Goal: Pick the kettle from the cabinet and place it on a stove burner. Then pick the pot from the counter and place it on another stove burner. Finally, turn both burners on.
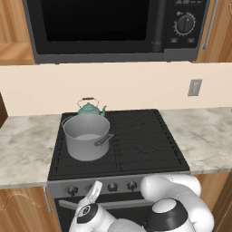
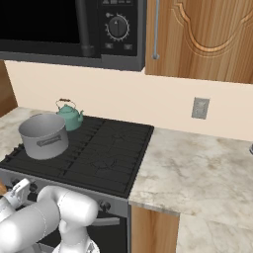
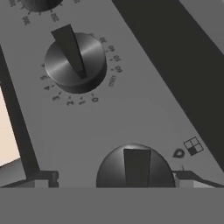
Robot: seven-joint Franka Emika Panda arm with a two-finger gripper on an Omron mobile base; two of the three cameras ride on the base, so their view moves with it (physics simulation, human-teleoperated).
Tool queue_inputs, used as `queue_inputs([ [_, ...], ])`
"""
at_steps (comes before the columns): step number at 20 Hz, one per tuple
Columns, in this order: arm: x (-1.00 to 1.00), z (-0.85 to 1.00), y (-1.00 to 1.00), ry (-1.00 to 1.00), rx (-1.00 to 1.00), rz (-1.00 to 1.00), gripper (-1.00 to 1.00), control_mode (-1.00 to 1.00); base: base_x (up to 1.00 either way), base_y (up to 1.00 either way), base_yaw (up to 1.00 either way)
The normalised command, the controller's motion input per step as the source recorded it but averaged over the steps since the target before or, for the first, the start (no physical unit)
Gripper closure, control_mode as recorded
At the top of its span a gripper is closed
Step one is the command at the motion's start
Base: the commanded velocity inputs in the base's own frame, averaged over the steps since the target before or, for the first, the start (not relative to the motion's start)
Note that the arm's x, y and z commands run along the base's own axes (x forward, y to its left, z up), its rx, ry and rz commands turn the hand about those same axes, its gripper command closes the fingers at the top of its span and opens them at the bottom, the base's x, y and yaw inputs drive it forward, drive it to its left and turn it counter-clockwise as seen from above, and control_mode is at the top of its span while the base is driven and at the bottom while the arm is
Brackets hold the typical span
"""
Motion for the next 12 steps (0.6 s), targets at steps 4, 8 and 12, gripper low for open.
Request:
queue_inputs([
  [4,-0.31,0.1,0.3,0.07,0.0,0.0,-1.0,-1.0,0.0,0.0,0.0],
  [8,-0.32,0.15,0.33,0.08,0.0,0.0,-1.0,-1.0,0.0,0.0,0.0],
  [12,-0.39,0.06,0.39,0.07,0.0,0.0,-1.0,-1.0,0.0,0.0,0.0],
])
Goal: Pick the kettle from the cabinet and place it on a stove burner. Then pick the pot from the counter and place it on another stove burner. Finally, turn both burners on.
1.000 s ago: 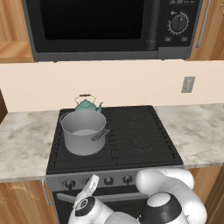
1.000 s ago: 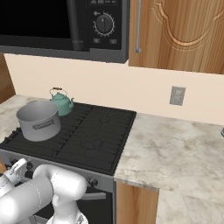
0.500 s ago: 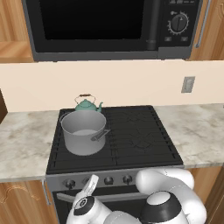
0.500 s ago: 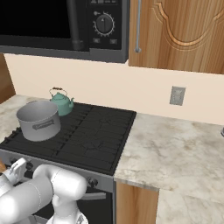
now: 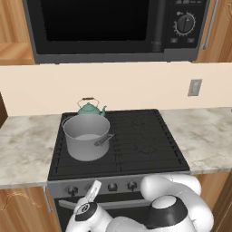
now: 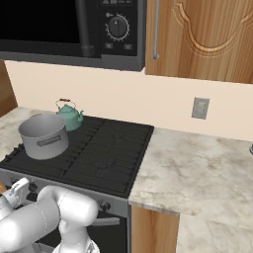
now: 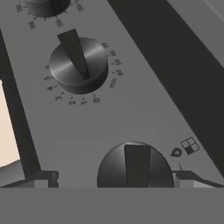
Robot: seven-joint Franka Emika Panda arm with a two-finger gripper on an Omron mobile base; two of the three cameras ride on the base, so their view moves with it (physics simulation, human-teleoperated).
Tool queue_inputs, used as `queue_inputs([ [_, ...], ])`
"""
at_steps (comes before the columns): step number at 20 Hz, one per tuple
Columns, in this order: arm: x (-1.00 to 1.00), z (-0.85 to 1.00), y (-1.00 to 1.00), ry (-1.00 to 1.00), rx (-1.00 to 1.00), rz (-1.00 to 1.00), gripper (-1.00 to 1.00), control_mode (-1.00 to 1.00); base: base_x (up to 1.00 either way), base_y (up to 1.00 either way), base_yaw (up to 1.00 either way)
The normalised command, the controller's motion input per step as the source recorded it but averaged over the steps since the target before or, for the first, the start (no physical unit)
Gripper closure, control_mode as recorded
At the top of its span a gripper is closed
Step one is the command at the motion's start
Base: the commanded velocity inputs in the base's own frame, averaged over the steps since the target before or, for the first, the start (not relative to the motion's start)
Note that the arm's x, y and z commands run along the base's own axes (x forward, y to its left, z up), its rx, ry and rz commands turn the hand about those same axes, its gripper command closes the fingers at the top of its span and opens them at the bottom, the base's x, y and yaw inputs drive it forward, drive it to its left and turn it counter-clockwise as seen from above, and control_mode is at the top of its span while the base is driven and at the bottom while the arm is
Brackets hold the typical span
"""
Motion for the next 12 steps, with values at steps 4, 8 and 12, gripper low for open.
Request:
queue_inputs([
  [4,-0.47,0.01,0.43,0.04,0.0,0.0,-1.0,-1.0,0.0,0.0,0.0],
  [8,-0.48,0.01,0.44,0.02,0.0,0.0,-1.0,-1.0,0.0,0.0,0.0],
  [12,-0.52,0.03,0.46,0.0,0.0,0.0,-1.0,-1.0,0.0,0.0,0.0],
])
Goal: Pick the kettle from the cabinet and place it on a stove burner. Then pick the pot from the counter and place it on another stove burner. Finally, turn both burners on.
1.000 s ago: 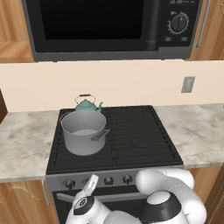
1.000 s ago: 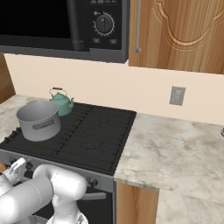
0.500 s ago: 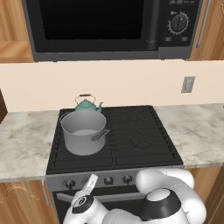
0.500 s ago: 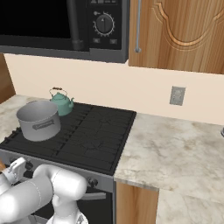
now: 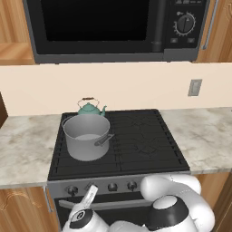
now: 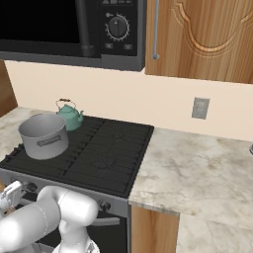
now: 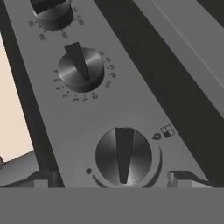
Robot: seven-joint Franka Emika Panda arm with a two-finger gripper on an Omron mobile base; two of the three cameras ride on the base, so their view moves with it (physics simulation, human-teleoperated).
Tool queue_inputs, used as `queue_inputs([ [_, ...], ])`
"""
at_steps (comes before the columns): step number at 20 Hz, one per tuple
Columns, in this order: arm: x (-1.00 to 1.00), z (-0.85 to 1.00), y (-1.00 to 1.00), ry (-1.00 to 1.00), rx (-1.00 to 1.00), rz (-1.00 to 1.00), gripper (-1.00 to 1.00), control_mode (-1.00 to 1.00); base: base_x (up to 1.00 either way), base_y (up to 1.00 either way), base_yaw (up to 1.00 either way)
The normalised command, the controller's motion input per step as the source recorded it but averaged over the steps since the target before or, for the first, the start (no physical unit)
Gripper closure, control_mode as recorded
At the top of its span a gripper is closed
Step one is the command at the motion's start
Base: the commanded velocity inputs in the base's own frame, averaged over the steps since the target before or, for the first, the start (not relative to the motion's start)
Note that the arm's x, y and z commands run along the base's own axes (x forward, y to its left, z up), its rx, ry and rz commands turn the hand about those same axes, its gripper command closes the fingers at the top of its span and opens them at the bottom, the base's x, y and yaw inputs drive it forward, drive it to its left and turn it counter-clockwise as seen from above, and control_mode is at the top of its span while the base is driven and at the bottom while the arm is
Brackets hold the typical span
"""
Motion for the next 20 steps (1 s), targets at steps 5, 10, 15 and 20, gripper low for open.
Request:
queue_inputs([
  [5,-0.53,0.1,0.42,0.0,0.0,0.0,-1.0,-1.0,0.0,0.0,0.0],
  [10,-0.39,0.13,0.32,0.0,0.0,0.0,-1.0,-1.0,0.0,0.0,0.0],
  [15,-0.13,0.02,0.08,-0.03,0.09,0.0,-1.0,-1.0,0.0,0.0,0.0],
  [20,0.0,-0.06,0.0,-0.09,0.27,0.0,-1.0,-1.0,0.0,0.0,0.0],
])
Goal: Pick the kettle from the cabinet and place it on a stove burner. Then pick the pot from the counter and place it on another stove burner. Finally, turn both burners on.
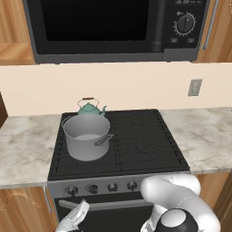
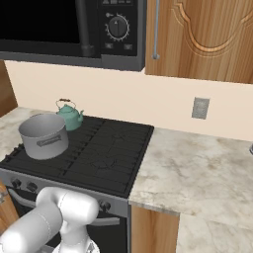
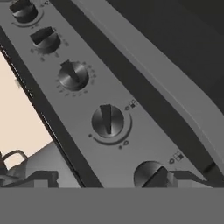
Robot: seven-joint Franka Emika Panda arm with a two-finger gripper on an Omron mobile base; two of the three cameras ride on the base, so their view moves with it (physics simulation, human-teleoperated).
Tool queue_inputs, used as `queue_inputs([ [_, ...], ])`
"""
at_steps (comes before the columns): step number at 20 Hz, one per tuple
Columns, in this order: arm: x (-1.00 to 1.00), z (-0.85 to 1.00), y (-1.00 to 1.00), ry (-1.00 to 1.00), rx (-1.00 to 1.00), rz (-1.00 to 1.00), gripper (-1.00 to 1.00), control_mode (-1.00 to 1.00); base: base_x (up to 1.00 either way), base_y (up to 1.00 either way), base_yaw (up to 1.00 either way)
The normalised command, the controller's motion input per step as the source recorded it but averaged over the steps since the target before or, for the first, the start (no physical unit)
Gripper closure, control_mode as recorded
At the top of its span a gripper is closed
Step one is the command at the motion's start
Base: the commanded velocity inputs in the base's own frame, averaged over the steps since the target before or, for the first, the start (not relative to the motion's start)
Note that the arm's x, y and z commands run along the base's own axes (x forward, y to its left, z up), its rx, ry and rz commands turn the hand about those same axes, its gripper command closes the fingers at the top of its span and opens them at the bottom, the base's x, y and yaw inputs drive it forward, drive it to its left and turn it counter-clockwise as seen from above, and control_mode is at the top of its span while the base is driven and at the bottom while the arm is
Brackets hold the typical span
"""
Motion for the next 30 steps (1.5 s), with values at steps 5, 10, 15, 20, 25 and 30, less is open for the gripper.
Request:
queue_inputs([
  [5,0.0,0.0,0.0,-0.09,0.24,0.0,-1.0,-1.0,0.0,0.0,0.0],
  [10,0.0,0.0,0.0,-0.09,0.24,0.0,-1.0,-1.0,0.0,0.0,0.0],
  [15,0.0,0.0,0.0,-0.07,0.25,0.0,-1.0,-1.0,0.0,0.0,0.0],
  [20,0.04,0.0,0.0,-0.07,0.24,0.0,-1.0,-1.0,0.0,0.0,0.0],
  [25,0.16,0.0,0.0,-0.07,0.22,0.0,-1.0,-1.0,0.0,0.0,0.0],
  [30,0.23,0.0,0.0,-0.03,0.17,0.0,-1.0,-1.0,0.0,0.0,0.0],
])
